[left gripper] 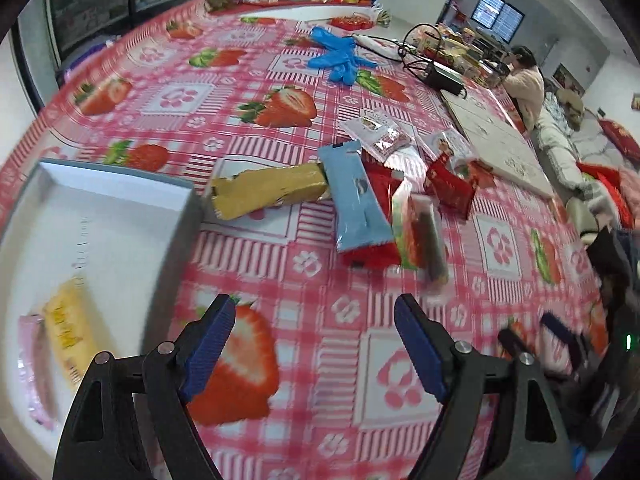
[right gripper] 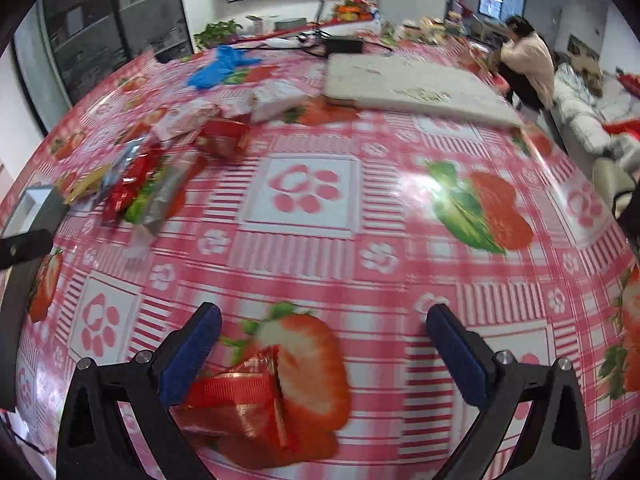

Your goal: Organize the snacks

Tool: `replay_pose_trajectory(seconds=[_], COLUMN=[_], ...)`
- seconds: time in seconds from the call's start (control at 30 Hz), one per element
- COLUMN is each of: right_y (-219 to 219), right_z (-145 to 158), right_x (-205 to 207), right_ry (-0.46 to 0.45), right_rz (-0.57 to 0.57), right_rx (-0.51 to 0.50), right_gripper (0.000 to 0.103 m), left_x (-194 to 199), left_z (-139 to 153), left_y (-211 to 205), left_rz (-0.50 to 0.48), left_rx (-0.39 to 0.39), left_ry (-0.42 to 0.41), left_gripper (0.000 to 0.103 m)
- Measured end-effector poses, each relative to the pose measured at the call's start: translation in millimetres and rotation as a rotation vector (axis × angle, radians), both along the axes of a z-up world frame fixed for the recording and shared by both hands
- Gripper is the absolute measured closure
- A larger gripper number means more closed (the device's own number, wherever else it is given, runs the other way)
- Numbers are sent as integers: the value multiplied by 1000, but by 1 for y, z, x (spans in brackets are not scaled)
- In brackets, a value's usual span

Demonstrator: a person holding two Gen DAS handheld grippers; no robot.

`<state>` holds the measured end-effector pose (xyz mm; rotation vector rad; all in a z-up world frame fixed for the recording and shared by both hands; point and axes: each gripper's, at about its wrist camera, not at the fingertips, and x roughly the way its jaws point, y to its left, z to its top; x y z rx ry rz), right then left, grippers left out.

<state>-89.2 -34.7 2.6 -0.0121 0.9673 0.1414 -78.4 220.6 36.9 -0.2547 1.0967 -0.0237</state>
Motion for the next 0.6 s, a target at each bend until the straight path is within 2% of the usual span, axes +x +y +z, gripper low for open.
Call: replay_pose_trajectory(seconds=[0.17, 0.33, 0.43, 0.47, 0.5, 0.53, 0.6], right_y=[10, 11, 8, 8, 9, 9, 9], right_z=[-2, -3, -3, -3, -3, -3, -3], right_x=[1, 0, 1, 0, 0, 0, 0], right_ry=[-6, -9, -10, -10, -11, -11, -10], right_rz=[3, 3, 3, 3, 3, 3, 3], right_rx=[-60, -56, -54, -54, -54, -54, -54], right_gripper=[0, 0, 0, 0, 0, 0, 0], left_x=[37, 64, 77, 78, 79, 79, 73], left_z=[-12, -22, -22, -21, -21, -22, -20], left_y=[0, -1, -5, -6, -7, -8, -7], left_rz=[72, 102, 81, 80, 74, 62, 41], left_rx=[-63, -80, -69, -60, -60, -67, -114], left_ry=[14, 20, 1, -4, -8, -9, -9], left_gripper=[19, 19, 20, 24, 40, 61, 76])
